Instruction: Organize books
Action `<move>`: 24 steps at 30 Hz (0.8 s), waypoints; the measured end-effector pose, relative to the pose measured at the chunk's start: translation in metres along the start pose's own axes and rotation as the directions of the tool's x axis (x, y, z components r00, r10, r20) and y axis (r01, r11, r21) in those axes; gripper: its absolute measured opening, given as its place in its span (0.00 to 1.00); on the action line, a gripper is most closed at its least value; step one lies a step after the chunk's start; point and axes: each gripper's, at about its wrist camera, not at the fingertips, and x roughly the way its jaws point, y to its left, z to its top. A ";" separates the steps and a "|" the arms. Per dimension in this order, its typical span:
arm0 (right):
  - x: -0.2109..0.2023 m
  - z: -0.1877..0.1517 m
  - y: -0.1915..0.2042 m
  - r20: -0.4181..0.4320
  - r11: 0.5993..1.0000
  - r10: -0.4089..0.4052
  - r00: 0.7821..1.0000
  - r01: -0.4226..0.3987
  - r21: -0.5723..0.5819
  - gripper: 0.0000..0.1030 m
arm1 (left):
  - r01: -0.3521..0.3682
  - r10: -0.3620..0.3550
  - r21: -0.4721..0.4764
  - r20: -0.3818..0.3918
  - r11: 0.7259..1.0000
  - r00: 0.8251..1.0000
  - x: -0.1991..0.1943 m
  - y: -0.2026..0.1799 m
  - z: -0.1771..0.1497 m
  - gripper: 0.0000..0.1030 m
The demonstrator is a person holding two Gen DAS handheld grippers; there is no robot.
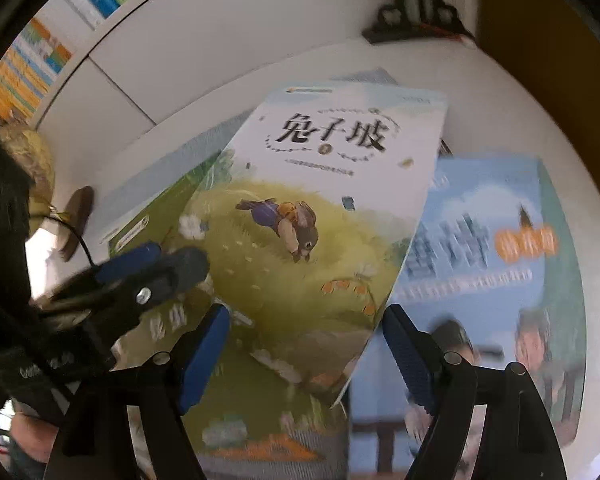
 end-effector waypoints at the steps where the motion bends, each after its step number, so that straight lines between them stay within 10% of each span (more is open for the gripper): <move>1: -0.004 -0.005 -0.004 -0.004 1.000 -0.007 1.000 0.007 0.002 0.76 | 0.029 -0.029 -0.014 -0.004 0.999 1.000 -0.001 -0.003 -0.010 0.82; 9: -0.025 -0.047 -0.036 -0.062 0.994 -0.108 0.992 0.106 -0.025 0.76 | 0.089 -0.088 0.015 -0.072 0.996 0.994 0.000 -0.041 -0.063 0.82; 15: -0.028 -0.040 -0.047 0.007 0.990 -0.142 0.990 0.142 -0.026 0.69 | -0.015 0.013 -0.079 -0.025 0.997 1.000 -0.003 -0.036 -0.059 0.75; 24: -0.027 -0.047 -0.043 0.068 0.983 -0.155 0.986 0.160 -0.092 0.54 | -0.132 0.136 0.058 -0.081 0.990 0.987 0.004 -0.067 -0.067 0.74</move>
